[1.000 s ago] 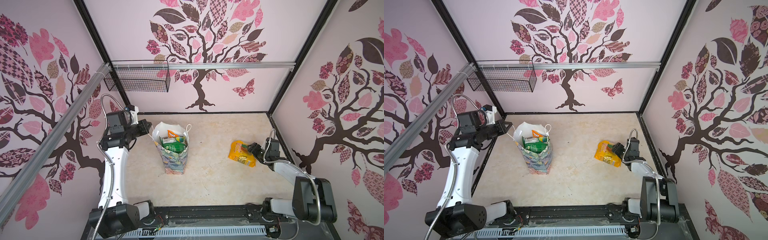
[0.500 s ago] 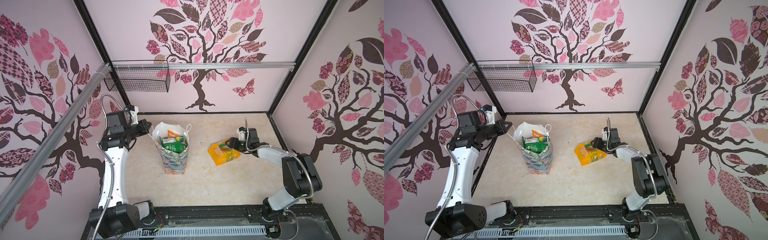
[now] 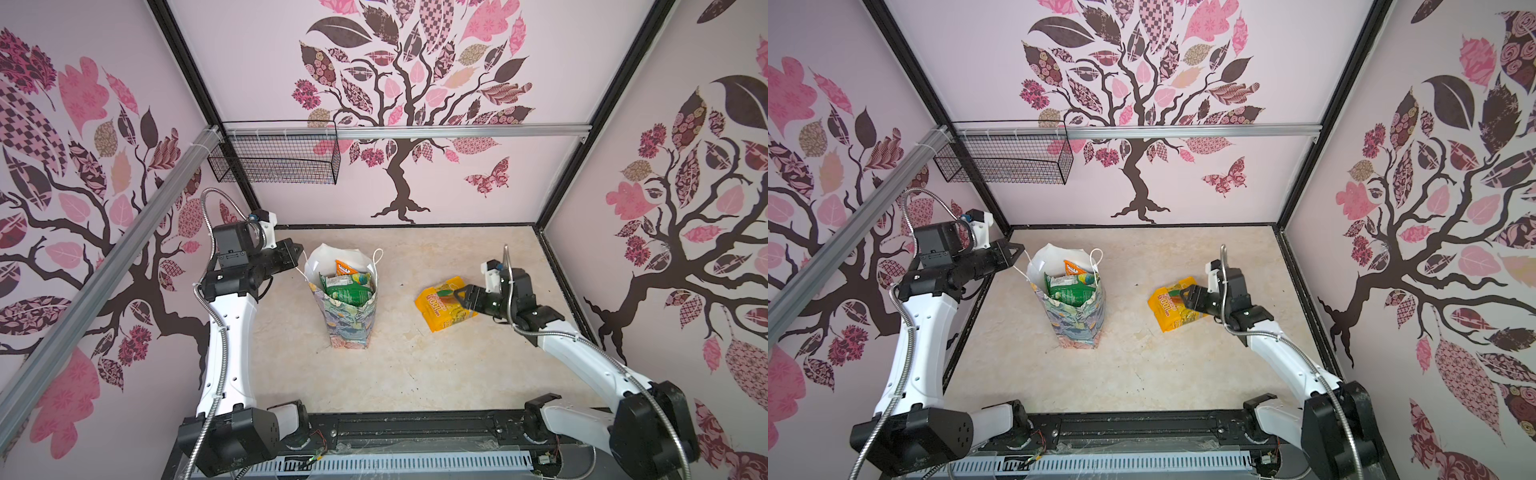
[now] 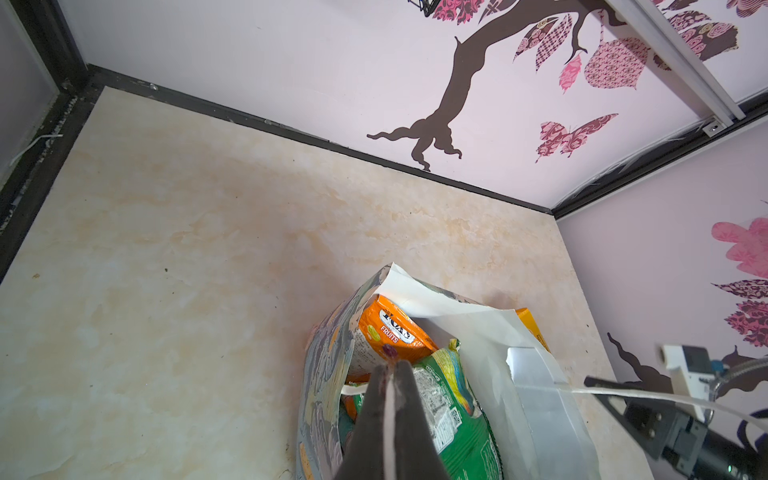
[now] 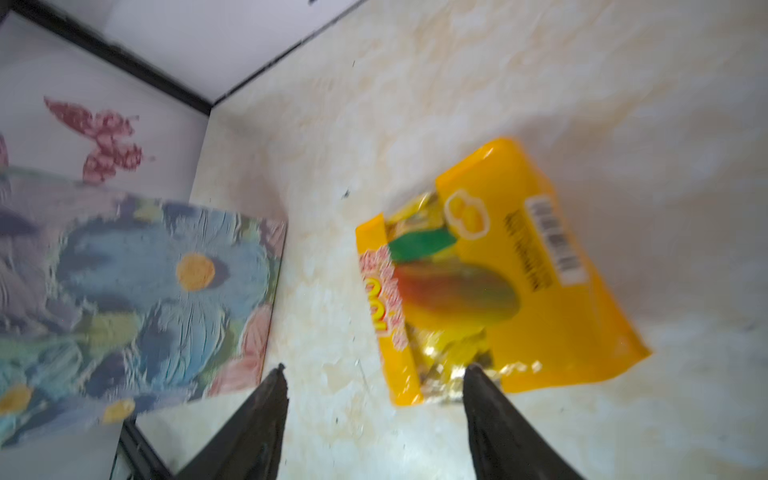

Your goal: Place the snacks into the paper bag

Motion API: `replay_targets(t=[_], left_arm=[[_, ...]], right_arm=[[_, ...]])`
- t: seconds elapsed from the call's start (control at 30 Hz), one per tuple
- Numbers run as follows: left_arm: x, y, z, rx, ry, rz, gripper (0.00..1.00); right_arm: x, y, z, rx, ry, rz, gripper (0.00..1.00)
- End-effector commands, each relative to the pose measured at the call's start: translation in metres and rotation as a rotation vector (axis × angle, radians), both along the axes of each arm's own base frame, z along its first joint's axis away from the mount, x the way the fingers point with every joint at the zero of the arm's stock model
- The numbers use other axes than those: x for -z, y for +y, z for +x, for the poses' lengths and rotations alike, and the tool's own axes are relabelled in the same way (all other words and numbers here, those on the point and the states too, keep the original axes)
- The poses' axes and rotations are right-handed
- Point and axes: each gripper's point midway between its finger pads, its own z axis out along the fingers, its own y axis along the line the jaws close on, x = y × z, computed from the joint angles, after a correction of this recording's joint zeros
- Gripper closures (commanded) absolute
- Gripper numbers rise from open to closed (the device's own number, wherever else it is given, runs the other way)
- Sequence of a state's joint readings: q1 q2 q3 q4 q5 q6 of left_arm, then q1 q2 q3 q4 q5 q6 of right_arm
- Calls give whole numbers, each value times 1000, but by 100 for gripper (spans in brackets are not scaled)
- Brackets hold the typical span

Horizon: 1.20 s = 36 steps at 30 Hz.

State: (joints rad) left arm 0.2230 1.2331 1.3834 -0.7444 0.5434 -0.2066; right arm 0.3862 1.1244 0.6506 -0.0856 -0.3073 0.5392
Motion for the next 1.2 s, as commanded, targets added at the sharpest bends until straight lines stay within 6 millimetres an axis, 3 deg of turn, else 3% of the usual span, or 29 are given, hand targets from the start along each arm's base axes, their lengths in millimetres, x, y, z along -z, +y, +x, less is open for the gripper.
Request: replay_targets(t=[0.0, 0.1, 0.33, 0.8, 1.0, 1.17], left_arm=[[-9, -1, -4, 6, -50, 6, 100], [-11, -1, -4, 6, -57, 3, 100], [-9, -3, -3, 17, -51, -5, 100], [-12, -6, -3, 30, -60, -17, 100], [-15, -6, -6, 25, -74, -15, 100], [-14, -6, -5, 28, -69, -17, 100]], right_arm=[[28, 23, -37, -28, 54, 4, 33], [46, 29, -44, 8, 70, 89, 36], [66, 43, -34, 19, 75, 193, 39], [66, 55, 13, 119, -13, 236, 49], [66, 52, 24, 187, -15, 265, 58], [81, 44, 27, 260, 19, 236, 64]])
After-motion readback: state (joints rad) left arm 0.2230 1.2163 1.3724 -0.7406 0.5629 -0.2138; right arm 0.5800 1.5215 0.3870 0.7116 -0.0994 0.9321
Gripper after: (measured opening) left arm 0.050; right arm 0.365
